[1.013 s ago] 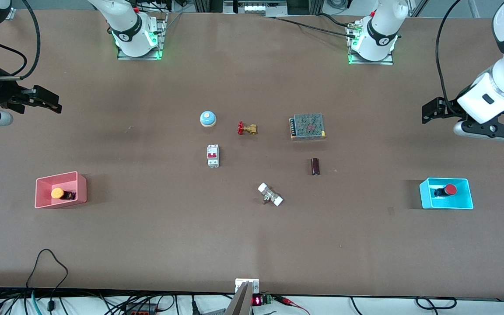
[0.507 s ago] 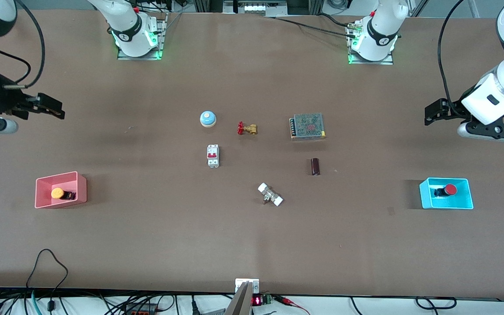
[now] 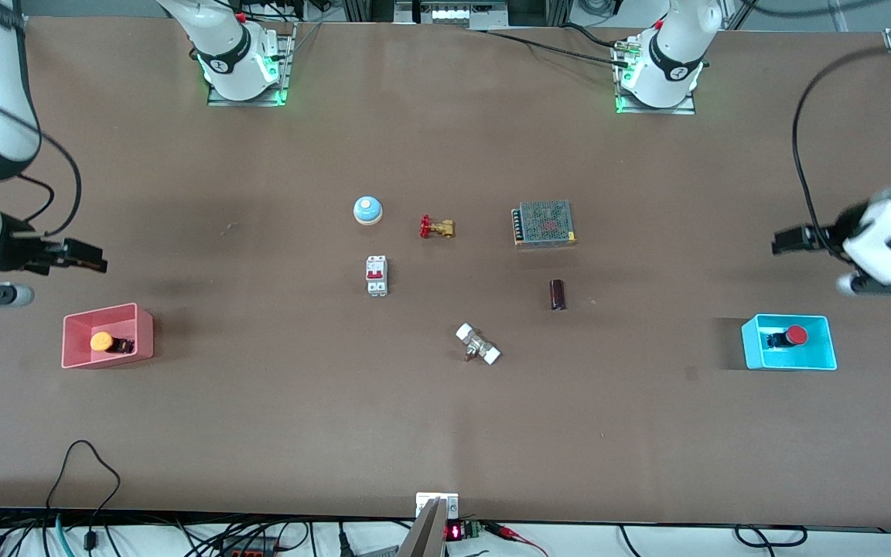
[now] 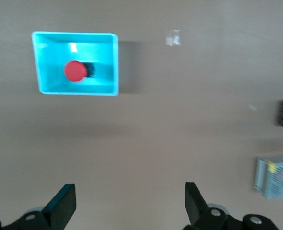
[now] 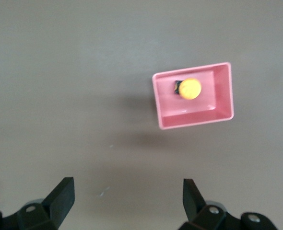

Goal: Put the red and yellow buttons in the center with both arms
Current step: 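Lower the right gripper into the pink bin while the left gripper enters the cyan bin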

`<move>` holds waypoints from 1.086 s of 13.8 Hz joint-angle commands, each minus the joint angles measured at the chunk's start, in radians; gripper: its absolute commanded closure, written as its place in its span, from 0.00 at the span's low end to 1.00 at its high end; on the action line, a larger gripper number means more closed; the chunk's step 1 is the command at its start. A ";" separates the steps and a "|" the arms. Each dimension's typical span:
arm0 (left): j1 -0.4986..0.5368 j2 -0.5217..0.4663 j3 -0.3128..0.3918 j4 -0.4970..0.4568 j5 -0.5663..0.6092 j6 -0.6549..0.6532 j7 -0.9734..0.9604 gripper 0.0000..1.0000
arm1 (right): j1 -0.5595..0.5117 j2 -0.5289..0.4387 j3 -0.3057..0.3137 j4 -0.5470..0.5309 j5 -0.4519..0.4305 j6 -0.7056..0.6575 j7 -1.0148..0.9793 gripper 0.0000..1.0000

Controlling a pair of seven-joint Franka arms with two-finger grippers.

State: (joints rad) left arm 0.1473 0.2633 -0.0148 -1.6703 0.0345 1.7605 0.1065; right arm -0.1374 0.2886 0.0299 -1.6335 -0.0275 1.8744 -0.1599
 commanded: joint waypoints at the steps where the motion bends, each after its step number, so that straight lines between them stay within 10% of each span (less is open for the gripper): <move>1: 0.026 0.155 -0.007 0.095 0.123 0.119 0.063 0.00 | -0.028 0.058 0.007 0.000 -0.031 0.102 -0.068 0.00; 10: 0.107 0.419 -0.010 0.083 0.119 0.470 0.110 0.00 | -0.106 0.247 0.007 -0.043 -0.095 0.508 -0.207 0.00; 15: 0.117 0.416 -0.017 0.083 0.119 0.468 0.110 0.49 | -0.107 0.293 0.008 -0.045 -0.089 0.555 -0.202 0.00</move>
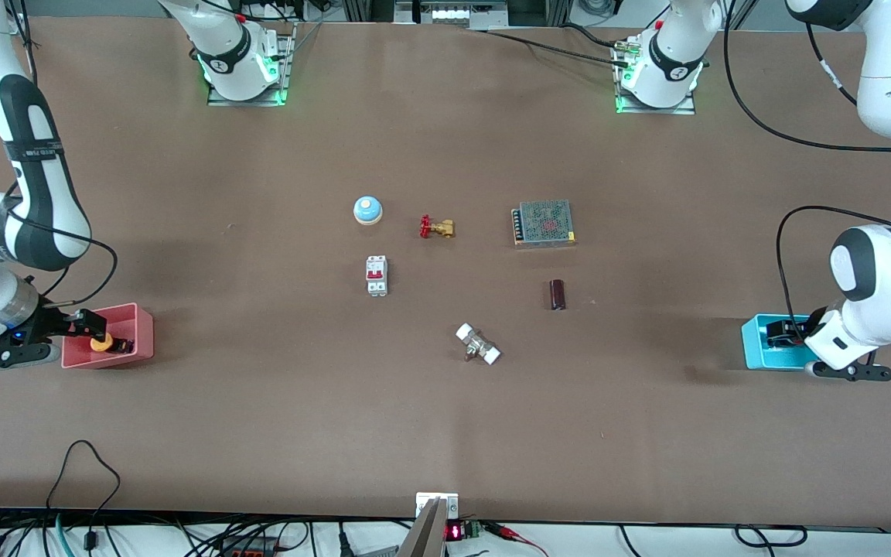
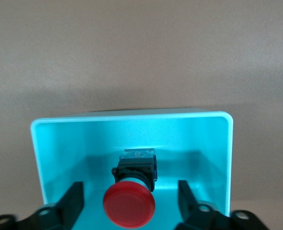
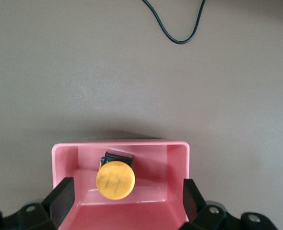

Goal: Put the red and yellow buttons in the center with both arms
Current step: 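Grasp the yellow button with the right gripper while the left gripper grasps the red button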

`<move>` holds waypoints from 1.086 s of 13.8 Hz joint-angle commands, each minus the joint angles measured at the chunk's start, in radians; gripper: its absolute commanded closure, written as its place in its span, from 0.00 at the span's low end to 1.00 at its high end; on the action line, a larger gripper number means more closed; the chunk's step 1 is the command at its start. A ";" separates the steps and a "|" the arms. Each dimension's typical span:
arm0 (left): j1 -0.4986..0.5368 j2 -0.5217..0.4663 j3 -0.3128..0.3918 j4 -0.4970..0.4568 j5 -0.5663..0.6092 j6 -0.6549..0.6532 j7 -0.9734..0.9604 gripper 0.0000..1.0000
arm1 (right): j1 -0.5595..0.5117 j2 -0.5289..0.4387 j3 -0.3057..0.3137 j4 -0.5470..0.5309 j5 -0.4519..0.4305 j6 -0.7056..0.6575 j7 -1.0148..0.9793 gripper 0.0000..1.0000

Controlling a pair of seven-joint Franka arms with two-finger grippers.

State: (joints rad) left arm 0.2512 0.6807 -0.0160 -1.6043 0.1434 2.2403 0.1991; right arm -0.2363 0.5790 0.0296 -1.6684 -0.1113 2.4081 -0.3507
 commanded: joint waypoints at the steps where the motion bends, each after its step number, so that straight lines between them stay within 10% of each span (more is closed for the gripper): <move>1: 0.014 -0.001 -0.016 0.015 0.005 -0.011 0.017 0.55 | -0.008 0.005 0.009 -0.010 -0.007 0.022 -0.013 0.00; 15: -0.004 -0.125 -0.024 0.076 -0.074 -0.226 0.066 0.62 | -0.006 0.062 0.010 -0.024 -0.004 0.069 -0.014 0.01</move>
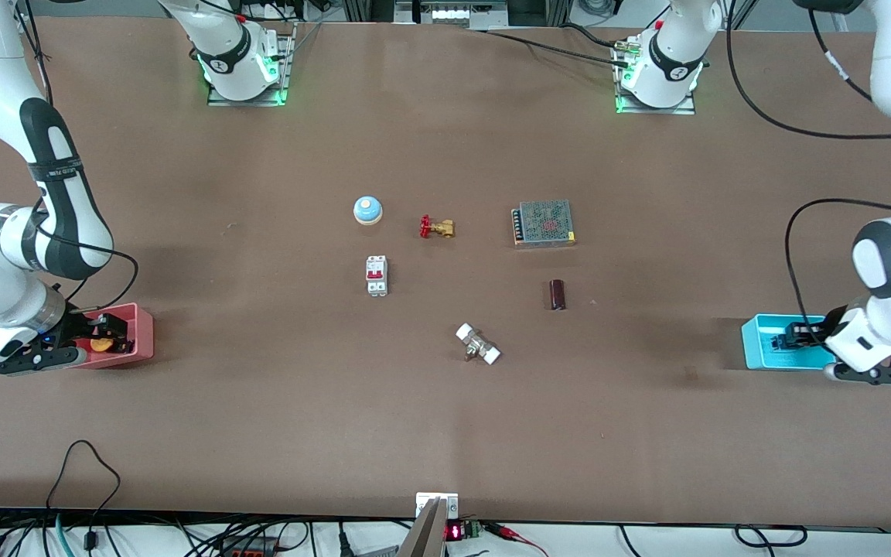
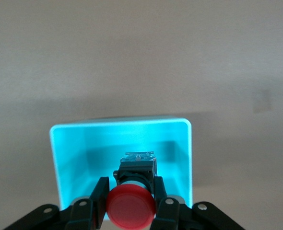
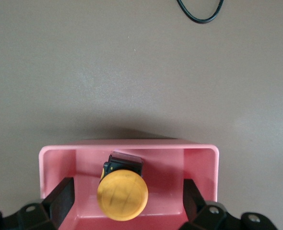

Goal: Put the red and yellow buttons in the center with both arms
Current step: 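Grasp the yellow button with the right gripper while the left gripper grasps the red button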

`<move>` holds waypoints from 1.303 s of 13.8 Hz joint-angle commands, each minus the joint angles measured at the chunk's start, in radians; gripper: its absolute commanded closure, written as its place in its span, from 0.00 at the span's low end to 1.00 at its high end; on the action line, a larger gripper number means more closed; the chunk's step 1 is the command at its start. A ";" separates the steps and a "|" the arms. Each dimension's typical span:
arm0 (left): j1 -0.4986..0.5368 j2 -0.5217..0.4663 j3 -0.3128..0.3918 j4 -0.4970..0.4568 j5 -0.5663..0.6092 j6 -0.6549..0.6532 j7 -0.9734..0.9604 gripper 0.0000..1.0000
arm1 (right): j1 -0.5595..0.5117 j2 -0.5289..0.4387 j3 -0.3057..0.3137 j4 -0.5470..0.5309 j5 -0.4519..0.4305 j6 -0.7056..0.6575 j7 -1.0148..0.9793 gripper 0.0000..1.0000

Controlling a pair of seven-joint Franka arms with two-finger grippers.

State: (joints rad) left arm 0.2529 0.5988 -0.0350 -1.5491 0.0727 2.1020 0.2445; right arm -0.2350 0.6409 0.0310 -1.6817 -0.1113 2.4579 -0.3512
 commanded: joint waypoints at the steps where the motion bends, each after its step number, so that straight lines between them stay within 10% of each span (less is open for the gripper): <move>1: -0.029 -0.054 -0.006 0.049 -0.004 -0.144 0.015 0.62 | -0.007 0.003 0.009 -0.010 -0.004 0.019 -0.014 0.03; 10: -0.147 -0.099 -0.100 0.011 -0.019 -0.392 -0.313 0.62 | -0.007 0.008 0.009 -0.013 -0.007 0.022 -0.025 0.40; 18: -0.176 -0.160 -0.121 -0.425 -0.019 0.086 -0.412 0.62 | -0.007 0.009 0.009 -0.013 -0.007 0.021 -0.031 0.64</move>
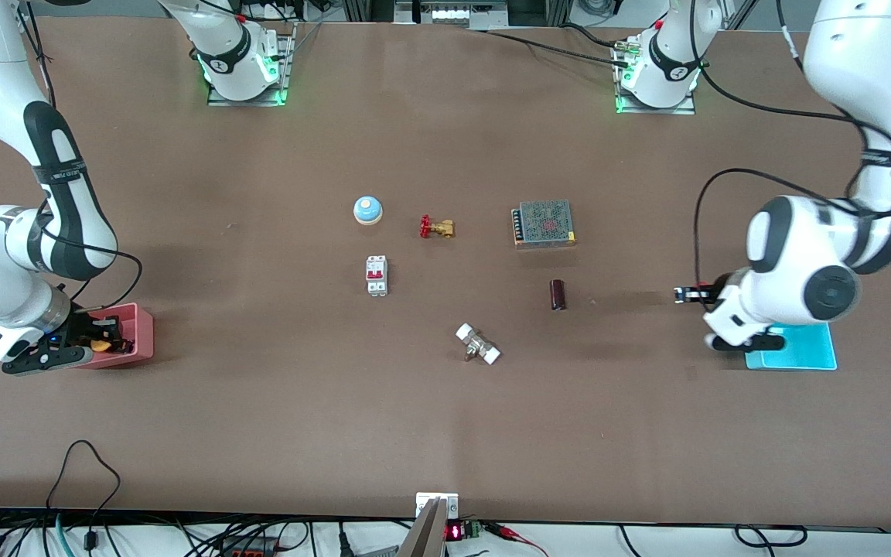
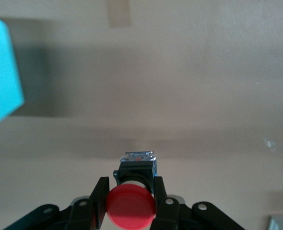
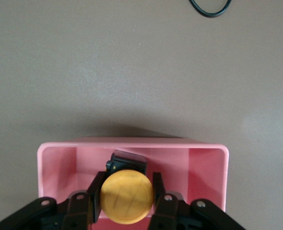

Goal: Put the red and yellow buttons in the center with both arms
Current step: 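Carry the yellow button toward the breaker while the left gripper carries the red button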

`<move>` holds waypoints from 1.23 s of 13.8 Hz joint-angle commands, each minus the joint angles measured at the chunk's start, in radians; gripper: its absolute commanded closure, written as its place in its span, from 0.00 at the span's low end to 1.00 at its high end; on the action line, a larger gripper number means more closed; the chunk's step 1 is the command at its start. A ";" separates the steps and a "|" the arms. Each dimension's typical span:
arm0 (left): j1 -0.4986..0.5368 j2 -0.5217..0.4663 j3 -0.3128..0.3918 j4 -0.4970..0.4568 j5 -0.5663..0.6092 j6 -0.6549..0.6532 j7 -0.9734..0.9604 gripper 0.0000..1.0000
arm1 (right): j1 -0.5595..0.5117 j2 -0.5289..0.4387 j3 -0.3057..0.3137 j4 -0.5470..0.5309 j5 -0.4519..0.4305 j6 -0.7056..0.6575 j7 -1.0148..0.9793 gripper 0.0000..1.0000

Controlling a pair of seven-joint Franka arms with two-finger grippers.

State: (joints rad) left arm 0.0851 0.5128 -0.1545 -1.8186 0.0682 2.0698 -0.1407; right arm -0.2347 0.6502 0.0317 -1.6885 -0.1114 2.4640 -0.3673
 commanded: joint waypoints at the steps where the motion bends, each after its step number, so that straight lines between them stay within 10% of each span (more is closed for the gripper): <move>1: -0.011 -0.080 -0.004 -0.191 -0.013 0.165 -0.028 0.62 | -0.008 0.000 0.008 -0.007 -0.007 0.015 -0.015 0.64; 6: -0.011 -0.085 -0.017 -0.199 -0.013 0.174 -0.033 0.62 | -0.005 -0.042 0.010 -0.008 -0.005 -0.012 -0.019 0.64; 11: -0.011 -0.085 -0.017 -0.199 -0.013 0.173 -0.034 0.60 | 0.000 -0.300 0.109 0.001 0.034 -0.423 0.057 0.64; 13: -0.011 -0.083 -0.017 -0.196 -0.013 0.173 -0.049 0.05 | 0.008 -0.354 0.201 0.001 0.039 -0.512 0.236 0.65; 17: -0.011 -0.088 -0.019 -0.191 -0.013 0.164 -0.057 0.00 | 0.142 -0.331 0.258 -0.020 0.039 -0.485 0.574 0.65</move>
State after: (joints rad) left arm 0.0729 0.4512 -0.1695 -1.9942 0.0682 2.2335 -0.1890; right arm -0.1542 0.2919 0.2916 -1.6837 -0.0764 1.9430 0.0762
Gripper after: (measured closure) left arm 0.163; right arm 0.630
